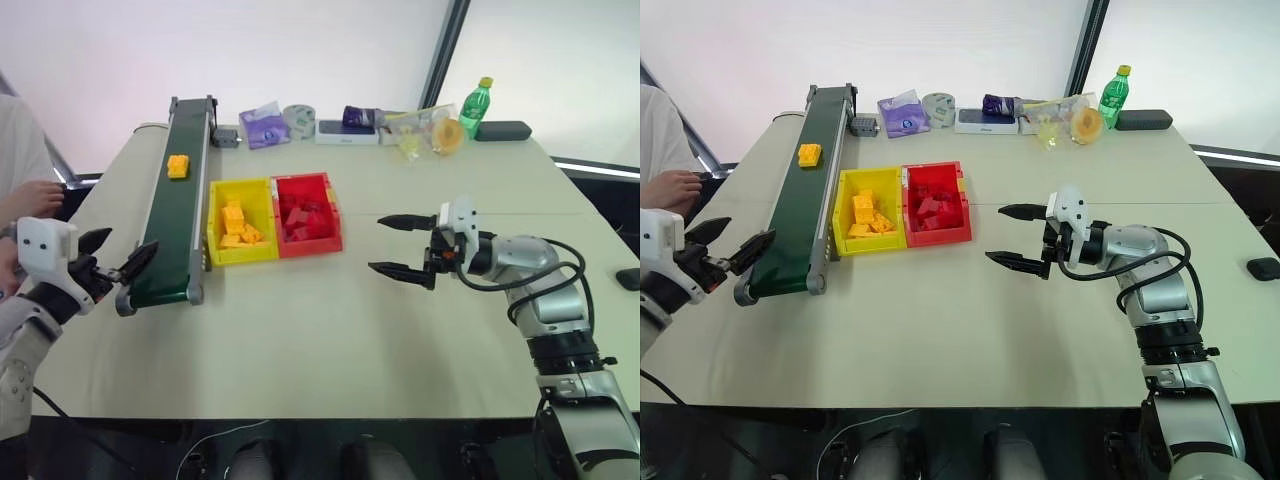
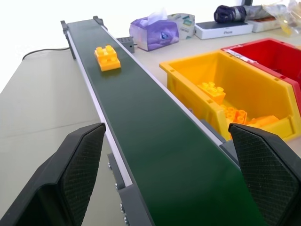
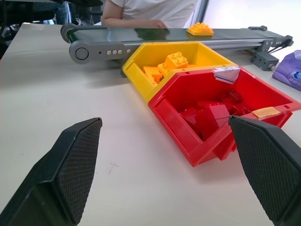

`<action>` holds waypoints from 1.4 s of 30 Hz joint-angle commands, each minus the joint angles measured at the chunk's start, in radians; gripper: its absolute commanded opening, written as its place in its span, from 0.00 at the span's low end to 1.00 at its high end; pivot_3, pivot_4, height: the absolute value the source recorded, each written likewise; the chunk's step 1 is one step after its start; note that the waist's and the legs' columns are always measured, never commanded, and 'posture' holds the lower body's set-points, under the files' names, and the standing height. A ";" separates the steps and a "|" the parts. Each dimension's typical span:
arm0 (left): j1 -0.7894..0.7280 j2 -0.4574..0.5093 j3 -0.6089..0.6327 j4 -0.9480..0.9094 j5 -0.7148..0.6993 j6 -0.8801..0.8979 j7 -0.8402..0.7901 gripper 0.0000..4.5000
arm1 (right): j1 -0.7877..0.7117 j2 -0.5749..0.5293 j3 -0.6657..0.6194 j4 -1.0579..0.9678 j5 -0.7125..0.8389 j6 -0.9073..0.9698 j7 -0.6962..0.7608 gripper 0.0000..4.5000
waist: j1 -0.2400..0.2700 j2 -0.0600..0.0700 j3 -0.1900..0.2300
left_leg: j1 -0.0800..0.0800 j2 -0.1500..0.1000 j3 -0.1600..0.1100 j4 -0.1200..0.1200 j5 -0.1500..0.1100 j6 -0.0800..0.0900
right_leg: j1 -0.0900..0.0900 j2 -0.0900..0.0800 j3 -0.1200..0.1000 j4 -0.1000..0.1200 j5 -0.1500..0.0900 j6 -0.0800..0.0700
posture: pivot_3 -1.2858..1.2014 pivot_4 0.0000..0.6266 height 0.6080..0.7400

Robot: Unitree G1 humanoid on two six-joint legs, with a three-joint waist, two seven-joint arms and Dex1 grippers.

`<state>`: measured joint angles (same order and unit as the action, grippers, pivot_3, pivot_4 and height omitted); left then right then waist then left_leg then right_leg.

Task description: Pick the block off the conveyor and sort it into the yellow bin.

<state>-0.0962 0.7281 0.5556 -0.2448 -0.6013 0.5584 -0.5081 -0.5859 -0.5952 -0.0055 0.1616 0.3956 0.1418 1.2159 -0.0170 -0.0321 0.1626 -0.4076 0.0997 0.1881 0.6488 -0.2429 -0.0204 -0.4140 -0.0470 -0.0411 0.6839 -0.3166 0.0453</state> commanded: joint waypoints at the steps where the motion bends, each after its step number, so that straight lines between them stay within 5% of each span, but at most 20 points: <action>1: -0.089 0.003 0.006 0.005 0.013 0.071 0.122 0.98 | -0.013 -0.001 -0.009 -0.023 0.008 -0.009 0.001 1.00 | 0.003 0.000 0.000 | 0.000 0.000 0.000 0.000 0.000 0.000 | 0.000 0.000 0.000 0.000 0.000 0.000 | 0.52 0.24 1.00; 8: -0.284 -0.021 -0.069 0.050 0.070 0.218 0.302 0.98 | -0.023 0.006 -0.004 -0.018 0.006 -0.008 0.002 1.00 | 0.002 0.000 0.000 | 0.000 0.000 0.000 0.000 0.000 0.000 | 0.000 0.001 0.000 0.000 0.000 0.000 | 0.52 0.24 1.00; 21: -0.536 -0.048 -0.280 0.362 0.237 0.180 0.289 0.98 | -0.027 0.016 0.004 -0.027 0.005 -0.001 -0.011 1.00 | 0.003 0.000 0.000 | 0.000 -0.002 0.001 0.001 0.000 0.000 | 0.000 0.002 0.000 0.000 0.000 0.000 | 0.52 0.24 1.00; 34: -0.546 -0.116 -0.291 0.431 0.253 0.198 0.239 0.98 | -0.004 0.005 -0.004 -0.067 0.014 0.020 -0.028 1.00 | 0.001 0.000 0.000 | 0.000 -0.002 0.001 0.001 0.000 0.000 | 0.000 0.002 0.000 0.000 0.000 0.000 | 0.52 0.24 1.00; 40: -0.540 -0.105 -0.285 0.418 0.292 0.199 0.265 0.37 | -0.008 0.002 -0.006 -0.058 0.012 0.016 -0.027 1.00 | 0.002 0.000 0.000 | 0.000 -0.002 0.001 0.002 0.000 0.000 | 0.000 0.002 0.000 0.000 0.000 0.000 | 0.52 0.24 1.00; 42: -0.542 -0.108 -0.264 0.389 0.285 0.205 0.270 0.30 | -0.009 0.003 -0.006 -0.056 0.011 0.015 -0.027 1.00 | 0.002 0.000 0.000 | 0.000 -0.002 0.001 0.002 0.000 0.000 | 0.000 0.002 0.000 0.001 0.000 0.000 | 0.52 0.24 1.00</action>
<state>-0.6320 0.6065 0.2552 0.1934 -0.3157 0.7709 -0.2444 -0.5854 -0.5764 0.0150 0.1377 0.3961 0.1670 1.1890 -0.0149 -0.0323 0.1625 -0.4081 0.0980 0.1889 0.6506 -0.2427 -0.0207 -0.4141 -0.0450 -0.0412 0.6844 -0.3164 0.0459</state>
